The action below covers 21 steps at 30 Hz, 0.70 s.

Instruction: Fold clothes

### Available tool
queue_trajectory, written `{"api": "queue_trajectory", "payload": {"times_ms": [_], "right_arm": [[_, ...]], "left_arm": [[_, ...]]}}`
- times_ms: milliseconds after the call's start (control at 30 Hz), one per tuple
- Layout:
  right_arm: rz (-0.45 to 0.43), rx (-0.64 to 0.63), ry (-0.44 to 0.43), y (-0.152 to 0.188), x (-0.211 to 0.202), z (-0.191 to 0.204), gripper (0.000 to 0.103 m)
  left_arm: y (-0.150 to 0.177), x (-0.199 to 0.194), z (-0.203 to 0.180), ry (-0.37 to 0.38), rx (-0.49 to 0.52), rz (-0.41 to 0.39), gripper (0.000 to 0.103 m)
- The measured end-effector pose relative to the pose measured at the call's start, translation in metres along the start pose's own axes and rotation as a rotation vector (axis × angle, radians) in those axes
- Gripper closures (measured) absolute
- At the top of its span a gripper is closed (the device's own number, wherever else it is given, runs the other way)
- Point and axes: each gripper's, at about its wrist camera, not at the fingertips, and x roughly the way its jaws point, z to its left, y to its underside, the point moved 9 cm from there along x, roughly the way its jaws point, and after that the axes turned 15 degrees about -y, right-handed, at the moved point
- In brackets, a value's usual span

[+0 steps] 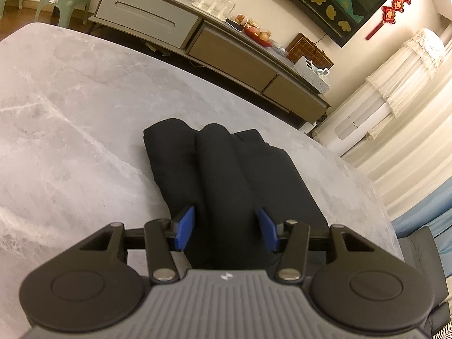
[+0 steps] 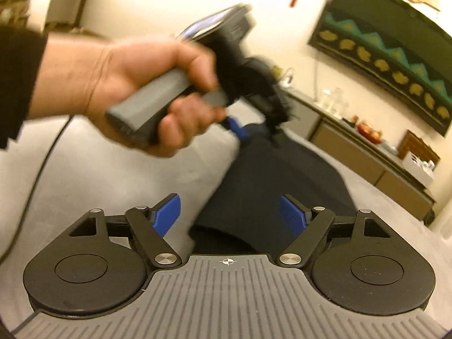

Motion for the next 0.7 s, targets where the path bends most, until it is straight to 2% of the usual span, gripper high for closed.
{"api": "queue_trajectory", "payload": {"times_ms": [33, 67, 100, 167, 267, 333, 433, 500, 533, 567, 700], "right_arm": [[0.032, -0.001, 0.012, 0.004, 0.01, -0.002, 0.039], [0.062, 0.026, 0.005, 0.009, 0.016, -0.007, 0.064], [0.086, 0.066, -0.017, 0.013, 0.019, -0.013, 0.071], [0.084, 0.105, -0.028, 0.013, 0.008, -0.023, 0.095], [0.056, 0.091, -0.008, 0.005, -0.015, -0.036, 0.097], [0.079, 0.001, 0.007, 0.01, -0.012, -0.028, 0.101], [0.127, -0.149, 0.026, 0.02, 0.0, -0.012, 0.101], [0.159, -0.249, 0.039, 0.027, 0.007, -0.001, 0.101], [0.175, -0.299, 0.045, 0.03, 0.011, 0.005, 0.101], [0.191, -0.349, 0.051, 0.033, 0.015, 0.011, 0.101], [0.209, -0.353, 0.037, 0.039, 0.011, 0.003, 0.1]], "left_arm": [[0.0, -0.001, 0.0, 0.003, -0.002, 0.001, 0.053], [-0.001, -0.001, 0.001, 0.006, -0.004, 0.001, 0.053], [-0.001, -0.002, 0.001, 0.009, -0.006, 0.001, 0.053], [-0.003, -0.004, 0.002, 0.014, -0.013, -0.007, 0.059], [-0.005, -0.005, 0.004, 0.023, -0.034, -0.007, 0.062], [-0.004, -0.003, 0.005, 0.018, -0.044, 0.003, 0.061], [-0.001, 0.001, 0.007, 0.005, -0.05, 0.01, 0.061], [-0.001, 0.001, 0.007, -0.02, -0.046, -0.005, 0.07], [-0.001, 0.0, 0.007, -0.028, -0.039, -0.019, 0.079], [-0.002, 0.0, 0.007, -0.038, -0.028, -0.029, 0.081], [0.002, 0.008, 0.013, -0.071, -0.04, -0.021, 0.081]]}}
